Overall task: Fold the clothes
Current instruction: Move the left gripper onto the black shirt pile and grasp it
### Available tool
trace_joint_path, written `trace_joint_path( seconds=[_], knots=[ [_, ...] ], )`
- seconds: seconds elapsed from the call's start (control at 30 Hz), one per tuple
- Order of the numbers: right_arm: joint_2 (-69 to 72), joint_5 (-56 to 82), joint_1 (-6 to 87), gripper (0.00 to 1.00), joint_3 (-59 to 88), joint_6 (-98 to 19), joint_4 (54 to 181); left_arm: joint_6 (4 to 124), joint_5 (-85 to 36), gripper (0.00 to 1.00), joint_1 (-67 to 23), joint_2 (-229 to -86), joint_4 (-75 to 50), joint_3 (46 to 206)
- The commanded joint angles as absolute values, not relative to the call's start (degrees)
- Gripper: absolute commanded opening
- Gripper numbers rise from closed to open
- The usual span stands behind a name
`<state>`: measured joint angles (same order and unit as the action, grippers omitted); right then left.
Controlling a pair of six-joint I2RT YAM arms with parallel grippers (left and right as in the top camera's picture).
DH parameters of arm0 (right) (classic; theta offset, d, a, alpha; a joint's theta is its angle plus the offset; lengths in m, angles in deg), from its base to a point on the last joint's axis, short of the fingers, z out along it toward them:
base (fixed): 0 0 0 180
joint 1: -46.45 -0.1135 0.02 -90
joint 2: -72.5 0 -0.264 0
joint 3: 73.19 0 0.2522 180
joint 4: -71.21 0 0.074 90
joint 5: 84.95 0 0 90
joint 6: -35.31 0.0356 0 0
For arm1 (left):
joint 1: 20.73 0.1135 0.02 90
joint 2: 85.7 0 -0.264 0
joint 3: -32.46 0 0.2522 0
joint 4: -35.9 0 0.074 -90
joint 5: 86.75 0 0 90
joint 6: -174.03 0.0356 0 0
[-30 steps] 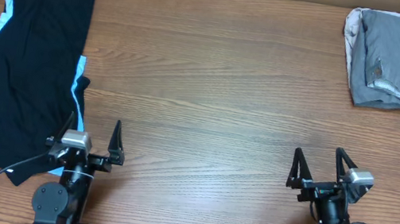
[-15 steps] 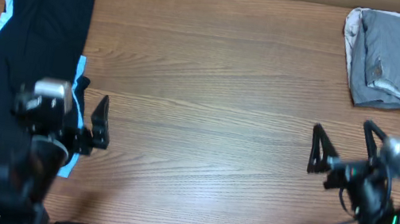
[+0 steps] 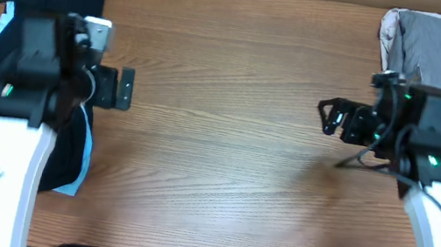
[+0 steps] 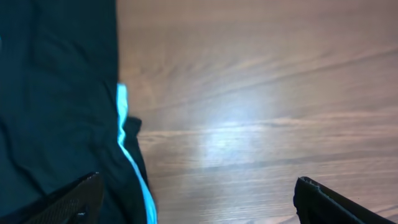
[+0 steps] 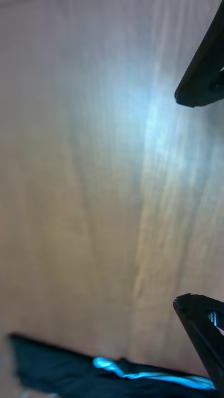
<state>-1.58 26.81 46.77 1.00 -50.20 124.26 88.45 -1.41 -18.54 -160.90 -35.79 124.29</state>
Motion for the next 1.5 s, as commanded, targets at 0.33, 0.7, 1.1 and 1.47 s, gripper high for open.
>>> trace_joint_path(
  seconds=[0.33, 0.7, 1.1, 1.47],
  knots=[
    [-11.9, 32.8, 46.4, 0.88, 2.0, -50.2, 125.4, 86.2, 3.3, 0.67, -2.3, -181.9, -34.7, 125.1],
    [-11.9, 32.8, 46.4, 0.86, 2.0, -50.2, 127.1, 86.8, 3.9, 0.59, 4.0, -191.8, -36.4, 125.1],
    [-11.9, 32.8, 46.4, 0.81, 2.0, -50.2, 127.1, 86.6, 1.6, 0.20, 3.7, -200.5, -33.7, 125.0],
    [-11.9, 32.8, 46.5, 0.79, 2.0, -50.2, 126.0, 87.1, -11.0, 0.04, 0.1, -199.9, -42.9, 141.3]
  ],
)
